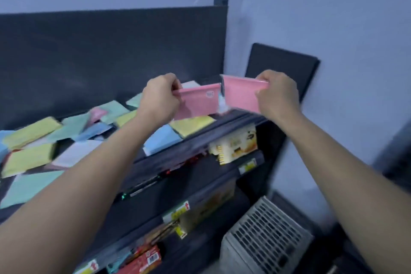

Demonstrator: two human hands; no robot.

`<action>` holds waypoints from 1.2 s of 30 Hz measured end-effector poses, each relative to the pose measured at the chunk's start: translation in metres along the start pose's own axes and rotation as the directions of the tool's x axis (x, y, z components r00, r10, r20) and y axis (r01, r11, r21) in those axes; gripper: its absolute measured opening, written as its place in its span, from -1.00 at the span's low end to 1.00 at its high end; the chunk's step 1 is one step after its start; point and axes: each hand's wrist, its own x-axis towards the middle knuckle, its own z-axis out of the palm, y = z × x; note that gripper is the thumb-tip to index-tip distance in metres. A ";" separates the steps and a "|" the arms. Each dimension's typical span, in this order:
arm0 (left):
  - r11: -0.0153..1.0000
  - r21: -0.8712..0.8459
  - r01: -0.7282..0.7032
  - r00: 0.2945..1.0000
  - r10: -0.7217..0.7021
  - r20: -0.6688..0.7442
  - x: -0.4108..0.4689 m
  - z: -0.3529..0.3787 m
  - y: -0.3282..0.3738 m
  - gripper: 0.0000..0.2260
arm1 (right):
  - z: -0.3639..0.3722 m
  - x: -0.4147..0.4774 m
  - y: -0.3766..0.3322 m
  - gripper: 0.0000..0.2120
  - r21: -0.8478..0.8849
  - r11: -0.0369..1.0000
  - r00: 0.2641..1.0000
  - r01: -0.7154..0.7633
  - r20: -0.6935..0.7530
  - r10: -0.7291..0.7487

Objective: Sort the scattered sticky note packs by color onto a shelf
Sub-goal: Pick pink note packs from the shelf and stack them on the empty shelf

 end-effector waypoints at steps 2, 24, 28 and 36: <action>0.991 -0.062 -0.116 0.989 0.121 0.088 -0.006 0.037 0.052 -0.87 | -0.042 -0.009 0.050 -0.62 -0.061 0.995 0.996 -0.074 -0.044 0.071; 0.548 -0.744 -0.382 0.222 0.836 0.502 -0.179 0.277 0.439 -0.87 | -0.334 -0.230 0.344 -0.71 -0.278 0.389 0.467 -0.878 -0.325 0.823; 0.567 -0.723 -0.394 0.132 0.814 0.566 -0.207 0.290 0.447 -0.88 | -0.332 -0.261 0.373 -0.75 -0.308 0.343 0.408 -0.887 -0.178 0.895; 0.667 -0.631 -0.396 0.099 0.714 0.693 -0.250 0.307 0.446 -0.87 | -0.333 -0.272 0.424 -0.88 -0.336 0.417 0.465 -0.845 -0.073 0.883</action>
